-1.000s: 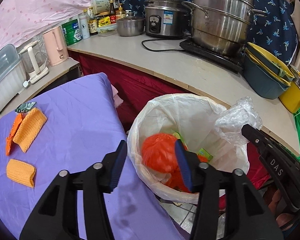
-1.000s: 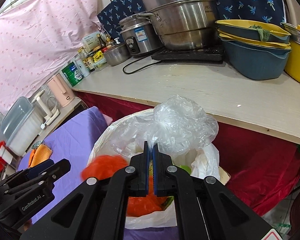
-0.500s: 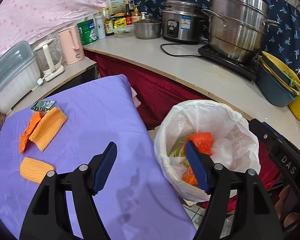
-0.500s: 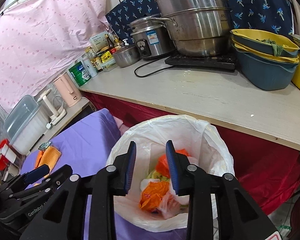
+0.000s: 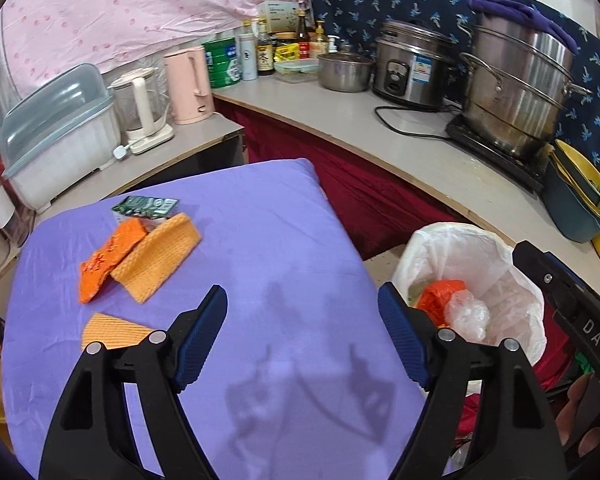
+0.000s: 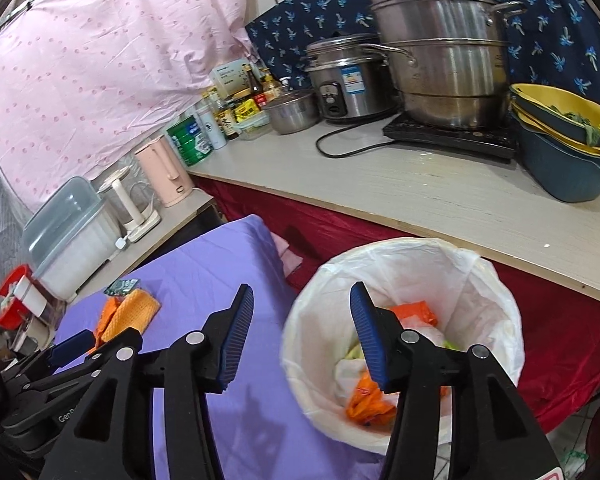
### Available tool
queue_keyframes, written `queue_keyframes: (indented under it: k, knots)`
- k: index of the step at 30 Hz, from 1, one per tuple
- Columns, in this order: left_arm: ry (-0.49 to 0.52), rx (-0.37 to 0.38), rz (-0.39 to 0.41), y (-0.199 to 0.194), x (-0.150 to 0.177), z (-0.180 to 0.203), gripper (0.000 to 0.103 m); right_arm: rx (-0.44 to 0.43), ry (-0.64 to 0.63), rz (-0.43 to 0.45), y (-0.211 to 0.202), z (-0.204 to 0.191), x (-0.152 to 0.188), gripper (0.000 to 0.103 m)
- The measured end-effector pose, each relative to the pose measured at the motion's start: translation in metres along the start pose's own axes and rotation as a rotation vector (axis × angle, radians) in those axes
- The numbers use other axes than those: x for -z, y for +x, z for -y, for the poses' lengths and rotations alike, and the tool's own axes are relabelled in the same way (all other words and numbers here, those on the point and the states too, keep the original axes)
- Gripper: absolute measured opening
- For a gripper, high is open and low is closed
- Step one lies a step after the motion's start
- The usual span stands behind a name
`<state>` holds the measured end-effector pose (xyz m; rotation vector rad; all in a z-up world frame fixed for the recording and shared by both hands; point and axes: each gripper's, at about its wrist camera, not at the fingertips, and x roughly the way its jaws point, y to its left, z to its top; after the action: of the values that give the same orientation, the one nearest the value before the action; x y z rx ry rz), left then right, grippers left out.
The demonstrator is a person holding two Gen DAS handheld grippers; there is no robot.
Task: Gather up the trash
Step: 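Move both tools back to the table toward the yellow foam nets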
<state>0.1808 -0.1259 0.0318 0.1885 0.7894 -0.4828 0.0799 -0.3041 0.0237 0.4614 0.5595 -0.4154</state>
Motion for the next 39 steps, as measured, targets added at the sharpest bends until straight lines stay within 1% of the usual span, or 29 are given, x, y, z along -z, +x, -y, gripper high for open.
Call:
queue_keyframes:
  k: [4, 10, 17, 22, 29, 34, 39]
  knots:
    - [-0.031, -0.032, 0.0, -0.005, 0.005, -0.032, 0.077, -0.026, -0.026, -0.015, 0.004, -0.029, 0.008, 0.054]
    - [-0.076, -0.088, -0.013, -0.01, 0.019, -0.082, 0.079, -0.079, -0.066, -0.06, 0.014, -0.071, 0.026, 0.054]
    - [-0.155, -0.168, -0.055, -0.012, 0.041, -0.143, 0.079, -0.137, -0.13, -0.119, 0.03, -0.122, 0.048, 0.054]
    - [-0.232, -0.214, -0.093, -0.01, 0.059, -0.188, 0.079, -0.16, -0.157, -0.161, 0.045, -0.149, 0.064, 0.054]
    - [-0.313, -0.229, -0.139, 0.002, 0.073, -0.229, 0.079, -0.175, -0.179, -0.213, 0.07, -0.177, 0.078, 0.054]
    - [-0.351, -0.204, -0.169, 0.018, 0.078, -0.247, 0.079, -0.183, -0.192, -0.235, 0.095, -0.197, 0.079, 0.054]
    - [-0.369, -0.179, -0.214, 0.045, 0.082, -0.258, 0.079, -0.184, -0.208, -0.255, 0.125, -0.216, 0.076, 0.054]
